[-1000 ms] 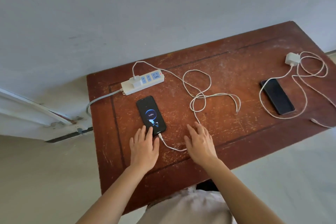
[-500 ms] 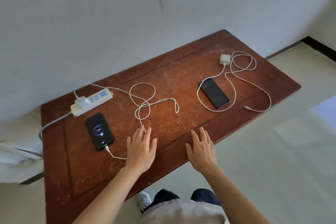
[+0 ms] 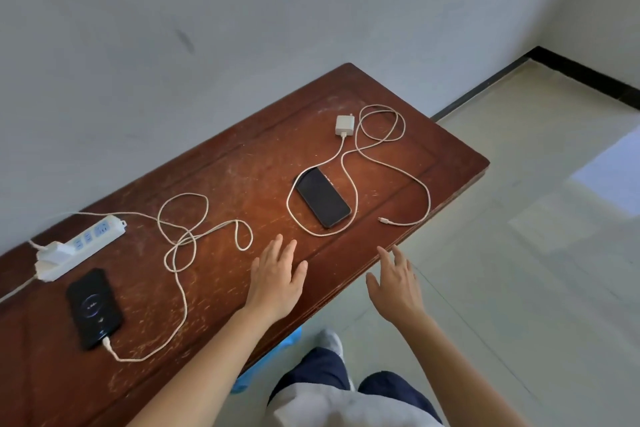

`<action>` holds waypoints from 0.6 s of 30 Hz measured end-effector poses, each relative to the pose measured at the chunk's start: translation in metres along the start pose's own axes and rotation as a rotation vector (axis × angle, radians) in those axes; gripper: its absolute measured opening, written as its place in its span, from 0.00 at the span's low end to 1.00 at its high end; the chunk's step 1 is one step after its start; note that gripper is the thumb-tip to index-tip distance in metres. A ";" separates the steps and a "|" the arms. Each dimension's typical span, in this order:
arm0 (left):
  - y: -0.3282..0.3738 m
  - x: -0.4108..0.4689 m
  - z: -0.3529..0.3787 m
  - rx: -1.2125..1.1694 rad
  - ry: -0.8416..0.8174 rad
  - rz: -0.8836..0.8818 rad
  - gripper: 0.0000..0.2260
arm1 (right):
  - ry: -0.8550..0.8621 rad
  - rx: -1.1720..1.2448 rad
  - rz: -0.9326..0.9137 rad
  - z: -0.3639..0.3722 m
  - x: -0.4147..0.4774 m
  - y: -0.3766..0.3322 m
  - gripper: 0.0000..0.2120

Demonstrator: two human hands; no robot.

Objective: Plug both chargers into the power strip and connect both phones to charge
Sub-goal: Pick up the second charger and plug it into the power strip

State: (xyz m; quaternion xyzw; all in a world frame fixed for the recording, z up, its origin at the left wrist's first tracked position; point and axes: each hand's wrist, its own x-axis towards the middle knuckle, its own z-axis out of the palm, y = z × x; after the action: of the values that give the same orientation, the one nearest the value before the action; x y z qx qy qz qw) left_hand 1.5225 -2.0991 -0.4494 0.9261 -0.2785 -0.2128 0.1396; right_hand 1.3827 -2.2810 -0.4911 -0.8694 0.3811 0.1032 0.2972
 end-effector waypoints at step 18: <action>0.029 0.170 0.003 -0.111 -0.011 -0.295 0.29 | 0.104 0.034 -0.067 -0.098 0.211 -0.066 0.28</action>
State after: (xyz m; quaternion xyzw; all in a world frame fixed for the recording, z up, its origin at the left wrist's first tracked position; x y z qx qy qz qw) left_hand 1.6362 -2.2202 -0.4946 0.9467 -0.1279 -0.2513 0.1560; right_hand 1.5707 -2.4308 -0.4692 -0.8807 0.3682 0.0414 0.2951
